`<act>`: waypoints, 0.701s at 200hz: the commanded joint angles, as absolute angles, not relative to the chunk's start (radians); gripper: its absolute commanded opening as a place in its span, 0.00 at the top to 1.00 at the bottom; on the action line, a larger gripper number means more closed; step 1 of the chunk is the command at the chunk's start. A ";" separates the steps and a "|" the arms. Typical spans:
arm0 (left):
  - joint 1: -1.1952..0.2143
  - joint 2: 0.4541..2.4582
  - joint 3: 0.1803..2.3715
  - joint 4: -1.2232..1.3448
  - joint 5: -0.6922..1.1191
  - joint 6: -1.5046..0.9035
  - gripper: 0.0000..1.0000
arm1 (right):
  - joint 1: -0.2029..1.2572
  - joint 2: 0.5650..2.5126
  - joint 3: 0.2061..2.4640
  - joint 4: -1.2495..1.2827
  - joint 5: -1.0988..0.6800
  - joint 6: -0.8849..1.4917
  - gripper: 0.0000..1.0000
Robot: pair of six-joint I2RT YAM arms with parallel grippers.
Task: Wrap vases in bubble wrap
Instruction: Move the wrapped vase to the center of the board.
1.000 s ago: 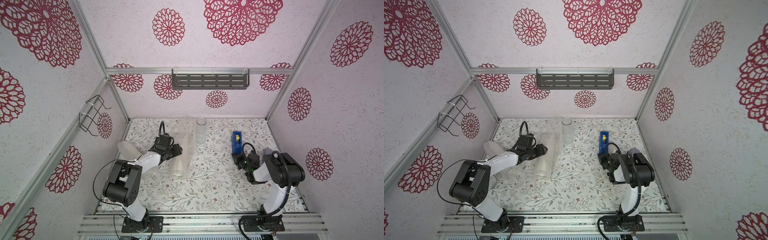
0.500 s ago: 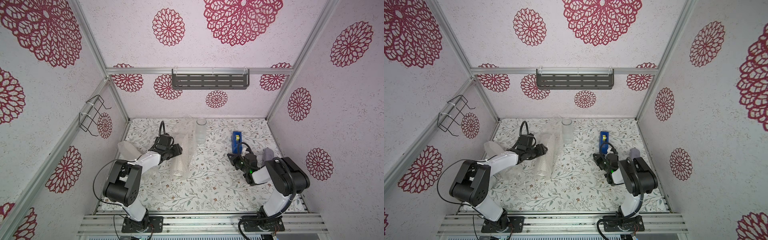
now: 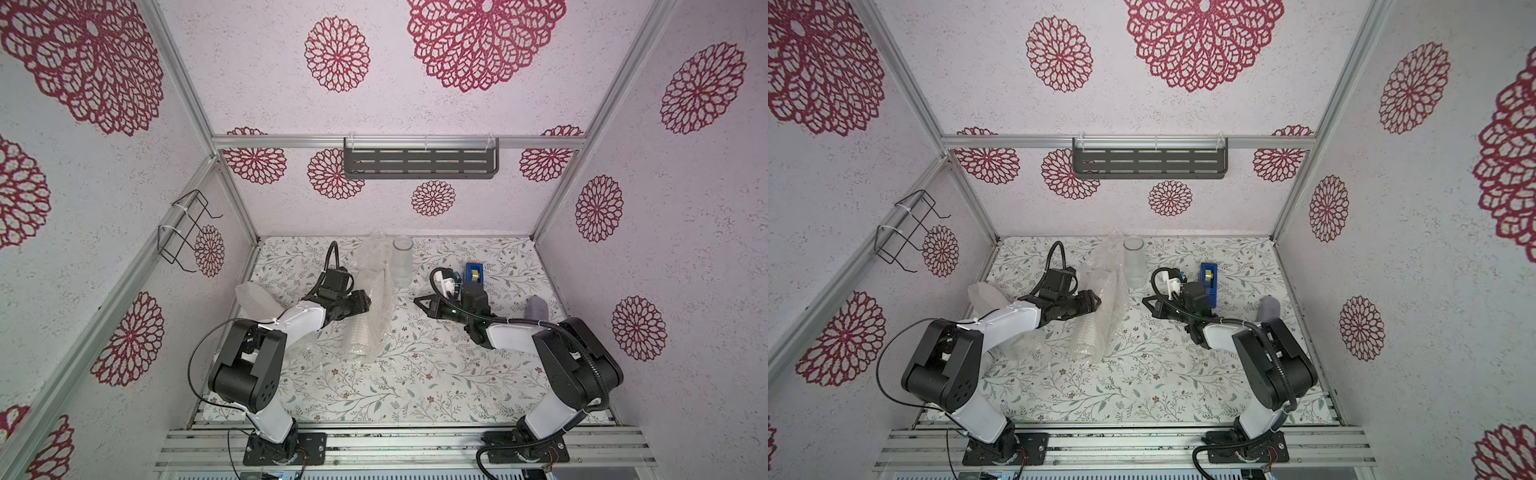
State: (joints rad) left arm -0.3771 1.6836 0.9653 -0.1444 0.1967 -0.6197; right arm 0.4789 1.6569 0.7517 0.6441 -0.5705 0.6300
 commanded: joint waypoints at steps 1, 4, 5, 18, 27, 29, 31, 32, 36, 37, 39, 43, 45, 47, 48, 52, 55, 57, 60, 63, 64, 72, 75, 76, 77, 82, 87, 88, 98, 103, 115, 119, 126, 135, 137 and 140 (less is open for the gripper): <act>-0.441 1.720 0.955 -0.248 0.271 -0.596 0.38 | 0.526 1.609 0.821 0.492 -0.642 0.456 1.00; -0.444 1.720 0.954 -0.247 0.270 -0.596 0.38 | 0.531 1.610 0.826 0.486 -0.646 0.450 1.00; -0.444 1.720 0.953 -0.245 0.271 -0.596 0.38 | 0.533 1.610 0.827 0.484 -0.647 0.449 1.00; -0.454 1.718 0.950 -0.237 0.280 -0.597 0.38 | 0.551 1.611 0.834 0.471 -0.669 0.433 1.00; -0.457 1.717 0.948 -0.230 0.287 -0.596 0.38 | 0.565 1.609 0.838 0.462 -0.683 0.412 1.00; -0.460 1.717 0.947 -0.229 0.288 -0.597 0.38 | 0.570 1.609 0.838 0.458 -0.686 0.408 1.00; -0.460 1.717 0.947 -0.227 0.289 -0.594 0.38 | 0.573 1.608 0.839 0.454 -0.687 0.402 1.00; -0.461 1.717 0.947 -0.227 0.291 -0.595 0.38 | 0.575 1.608 0.840 0.451 -0.687 0.399 1.00; -0.464 1.717 0.946 -0.225 0.296 -0.593 0.38 | 0.583 1.608 0.842 0.439 -0.688 0.386 1.00; -0.464 1.717 0.946 -0.224 0.297 -0.592 0.38 | 0.583 1.608 0.842 0.437 -0.688 0.383 1.00; -0.466 1.717 0.946 -0.223 0.299 -0.591 0.38 | 0.587 1.608 0.843 0.431 -0.689 0.376 1.00; -0.468 1.717 0.947 -0.221 0.303 -0.588 0.38 | 0.594 1.608 0.846 0.419 -0.692 0.364 1.00; -0.469 1.717 0.947 -0.221 0.305 -0.586 0.38 | 0.597 1.608 0.847 0.412 -0.692 0.357 1.00; -0.470 1.717 0.946 -0.220 0.306 -0.586 0.38 | 0.600 1.607 0.847 0.406 -0.693 0.351 1.00; -0.471 1.717 0.946 -0.220 0.307 -0.585 0.38 | 0.601 1.606 0.848 0.402 -0.693 0.348 1.00; -0.472 1.715 0.948 -0.219 0.310 -0.583 0.38 | 0.607 1.605 0.850 0.392 -0.690 0.336 1.00; -0.474 1.716 0.948 -0.219 0.312 -0.581 0.38 | 0.611 1.604 0.850 0.386 -0.687 0.331 1.00; -0.475 1.716 0.948 -0.219 0.314 -0.580 0.38 | 0.613 1.602 0.849 0.382 -0.684 0.327 1.00; -0.477 1.717 0.948 -0.219 0.317 -0.577 0.38 | 0.615 1.600 0.848 0.377 -0.678 0.323 1.00; -0.478 1.717 0.948 -0.218 0.320 -0.576 0.38 | 0.616 1.597 0.847 0.374 -0.671 0.320 1.00; -0.479 1.717 0.948 -0.220 0.320 -0.575 0.38 | 0.616 1.596 0.846 0.373 -0.669 0.319 1.00; -0.481 1.717 0.946 -0.221 0.325 -0.570 0.38 | 0.617 1.584 0.841 0.368 -0.651 0.314 1.00; -0.482 1.716 0.946 -0.222 0.327 -0.568 0.38 | 0.615 1.581 0.839 0.366 -0.645 0.312 1.00; -0.483 1.716 0.946 -0.222 0.327 -0.568 0.38 | 0.615 1.580 0.838 0.365 -0.643 0.310 1.00; -0.484 1.716 0.946 -0.222 0.328 -0.567 0.38 | 0.615 1.578 0.838 0.363 -0.640 0.309 1.00; -0.485 1.716 0.946 -0.224 0.333 -0.563 0.38 | 0.615 1.572 0.838 0.356 -0.629 0.300 1.00; -0.486 1.715 0.945 -0.225 0.336 -0.561 0.38 | 0.615 1.566 0.841 0.346 -0.621 0.290 1.00; -0.486 1.715 0.946 -0.224 0.337 -0.560 0.38 | 0.615 1.565 0.841 0.345 -0.620 0.290 1.00; -0.491 1.715 0.942 -0.228 0.340 -0.553 0.38 | 0.615 1.557 0.850 0.327 -0.613 0.273 1.00; -0.494 1.715 0.941 -0.229 0.342 -0.549 0.38 | 0.615 1.557 0.855 0.320 -0.611 0.263 1.00; -0.503 1.715 0.940 -0.236 0.341 -0.542 0.38 | 0.615 1.558 0.867 0.307 -0.600 0.245 1.00; -0.505 1.715 0.939 -0.238 0.340 -0.539 0.39 | 0.614 1.560 0.873 0.302 -0.598 0.241 1.00; -0.510 1.713 0.937 -0.240 0.339 -0.537 0.39 | 0.612 1.562 0.886 0.294 -0.597 0.234 1.00; -0.515 1.710 0.934 -0.239 0.334 -0.537 0.39 | 0.612 1.567 0.905 0.281 -0.598 0.225 1.00; -0.516 1.709 0.933 -0.240 0.334 -0.537 0.39 | 0.612 1.568 0.909 0.278 -0.598 0.224 1.00; -0.517 1.707 0.931 -0.238 0.332 -0.537 0.39 | 0.612 1.570 0.919 0.274 -0.601 0.221 1.00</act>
State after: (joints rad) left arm -0.4717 1.6844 0.9657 -0.1513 0.2543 -0.5674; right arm 0.6159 1.5936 0.8528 0.3084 -0.6136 0.2871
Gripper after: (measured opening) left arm 0.613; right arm 0.046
